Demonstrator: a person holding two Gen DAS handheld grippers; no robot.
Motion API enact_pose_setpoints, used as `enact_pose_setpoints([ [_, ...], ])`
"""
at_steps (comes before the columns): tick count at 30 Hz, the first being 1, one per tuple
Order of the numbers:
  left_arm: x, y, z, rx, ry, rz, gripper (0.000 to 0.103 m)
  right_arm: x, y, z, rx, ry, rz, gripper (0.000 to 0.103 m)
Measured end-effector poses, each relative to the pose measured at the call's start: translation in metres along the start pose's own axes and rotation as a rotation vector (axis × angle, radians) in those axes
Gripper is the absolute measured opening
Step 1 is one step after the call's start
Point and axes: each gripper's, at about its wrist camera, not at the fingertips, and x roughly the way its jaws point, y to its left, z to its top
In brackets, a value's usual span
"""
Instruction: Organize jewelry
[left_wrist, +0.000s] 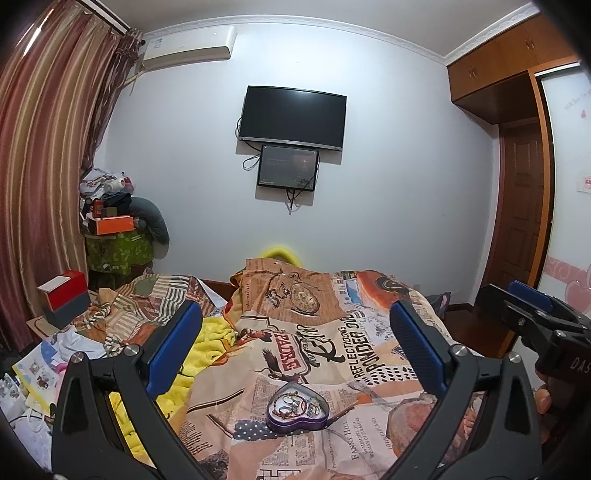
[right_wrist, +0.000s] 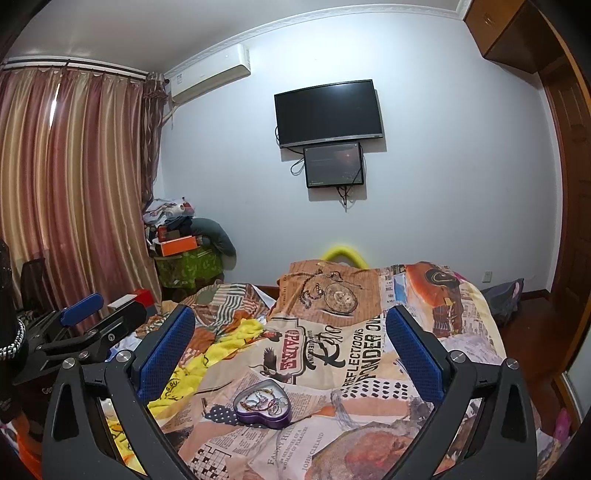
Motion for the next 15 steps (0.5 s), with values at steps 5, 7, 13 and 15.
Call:
enact_pose_setpoints([
  [5, 0.0016, 0.0023, 0.0009, -0.013, 0.007, -0.015, 0.102, 0.0, -0.0006, -0.0008, 0.003, 0.001, -0.003, 0.103],
  [7, 0.0024, 0.0026, 0.0011, -0.018, 0.015, -0.028, 0.102, -0.0006, 0.0, -0.0007, 0.003, 0.0, -0.006, 0.103],
  [13, 0.0039, 0.0015, 0.0011, -0.019, 0.019, -0.032, 0.102, -0.0008, -0.0002, -0.0008, 0.001, 0.0, -0.006, 0.103],
  [15, 0.0042, 0.0008, 0.0008, -0.015, 0.019, -0.034, 0.102, -0.0005, -0.0003, -0.0008, 0.002, 0.0, -0.007, 0.103],
])
